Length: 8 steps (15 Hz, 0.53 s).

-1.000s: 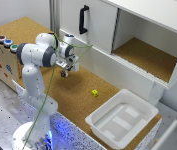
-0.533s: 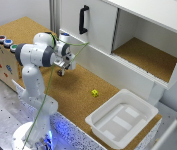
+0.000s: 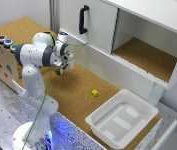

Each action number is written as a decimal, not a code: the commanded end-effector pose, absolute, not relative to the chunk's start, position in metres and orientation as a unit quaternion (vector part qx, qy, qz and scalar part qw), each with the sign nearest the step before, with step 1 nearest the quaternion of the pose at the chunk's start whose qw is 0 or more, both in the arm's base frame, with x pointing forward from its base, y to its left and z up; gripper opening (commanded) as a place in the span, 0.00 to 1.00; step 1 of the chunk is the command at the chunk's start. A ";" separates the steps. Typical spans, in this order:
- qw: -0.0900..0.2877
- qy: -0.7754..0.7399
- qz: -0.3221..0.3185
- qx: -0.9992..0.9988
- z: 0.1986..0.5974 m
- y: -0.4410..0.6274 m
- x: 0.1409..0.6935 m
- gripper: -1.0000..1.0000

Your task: Push the purple block towards the left

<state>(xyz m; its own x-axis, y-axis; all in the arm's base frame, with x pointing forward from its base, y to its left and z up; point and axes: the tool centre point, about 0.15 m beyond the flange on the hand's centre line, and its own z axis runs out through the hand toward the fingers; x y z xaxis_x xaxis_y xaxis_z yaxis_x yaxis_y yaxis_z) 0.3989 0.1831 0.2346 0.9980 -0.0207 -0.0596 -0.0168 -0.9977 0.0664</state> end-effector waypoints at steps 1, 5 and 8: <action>0.016 -0.054 0.003 0.998 0.306 0.147 0.397 1.00; 0.007 -0.048 0.020 0.999 0.312 0.146 0.404 1.00; 0.011 -0.059 0.030 0.998 0.310 0.138 0.410 1.00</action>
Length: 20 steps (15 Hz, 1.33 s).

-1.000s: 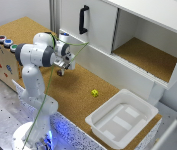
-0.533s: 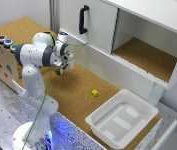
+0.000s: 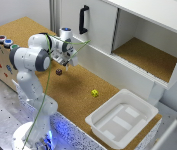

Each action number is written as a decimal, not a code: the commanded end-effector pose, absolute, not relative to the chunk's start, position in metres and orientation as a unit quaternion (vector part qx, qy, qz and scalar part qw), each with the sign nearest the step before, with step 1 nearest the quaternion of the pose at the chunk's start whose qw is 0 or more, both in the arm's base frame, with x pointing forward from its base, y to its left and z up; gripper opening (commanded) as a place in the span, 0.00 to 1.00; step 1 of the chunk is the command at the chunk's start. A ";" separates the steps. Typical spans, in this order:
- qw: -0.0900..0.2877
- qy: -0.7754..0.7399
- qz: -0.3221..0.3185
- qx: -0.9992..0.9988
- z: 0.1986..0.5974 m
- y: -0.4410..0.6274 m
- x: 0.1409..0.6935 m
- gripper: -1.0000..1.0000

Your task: Push the purple block towards the left

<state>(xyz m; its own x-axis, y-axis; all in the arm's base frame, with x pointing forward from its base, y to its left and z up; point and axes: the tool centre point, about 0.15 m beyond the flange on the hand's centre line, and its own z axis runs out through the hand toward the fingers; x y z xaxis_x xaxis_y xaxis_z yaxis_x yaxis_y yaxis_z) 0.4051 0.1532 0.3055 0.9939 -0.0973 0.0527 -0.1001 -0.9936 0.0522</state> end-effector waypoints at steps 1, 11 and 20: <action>0.010 -0.069 0.031 0.997 0.304 0.132 0.417 1.00; -0.031 -0.016 0.061 0.998 0.313 0.020 0.420 1.00; -0.032 0.012 0.048 0.998 0.301 -0.115 0.381 1.00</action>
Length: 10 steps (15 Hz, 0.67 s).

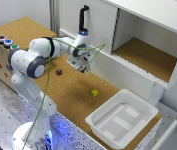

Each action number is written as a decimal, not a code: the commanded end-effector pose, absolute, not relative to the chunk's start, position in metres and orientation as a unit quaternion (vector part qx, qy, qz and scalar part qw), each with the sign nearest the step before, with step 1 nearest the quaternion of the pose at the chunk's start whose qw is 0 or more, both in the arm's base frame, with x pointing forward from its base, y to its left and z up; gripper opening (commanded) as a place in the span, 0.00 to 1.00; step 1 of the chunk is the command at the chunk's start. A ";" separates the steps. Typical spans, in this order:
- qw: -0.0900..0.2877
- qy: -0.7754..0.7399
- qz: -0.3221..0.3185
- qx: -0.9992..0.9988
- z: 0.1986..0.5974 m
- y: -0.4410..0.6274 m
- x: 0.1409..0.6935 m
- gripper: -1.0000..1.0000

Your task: Push the purple block towards the left

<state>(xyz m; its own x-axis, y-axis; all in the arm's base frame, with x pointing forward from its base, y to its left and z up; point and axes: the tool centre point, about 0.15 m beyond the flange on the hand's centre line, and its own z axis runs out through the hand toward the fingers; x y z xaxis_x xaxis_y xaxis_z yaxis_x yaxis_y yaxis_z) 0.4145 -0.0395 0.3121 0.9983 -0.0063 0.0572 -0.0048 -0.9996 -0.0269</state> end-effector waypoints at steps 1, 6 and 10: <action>0.030 -0.010 -0.047 -0.998 0.298 -0.124 0.379 1.00; 0.017 0.007 -0.047 -0.999 0.282 -0.182 0.379 0.00; 0.014 -0.006 -0.033 -0.999 0.262 -0.188 0.386 0.00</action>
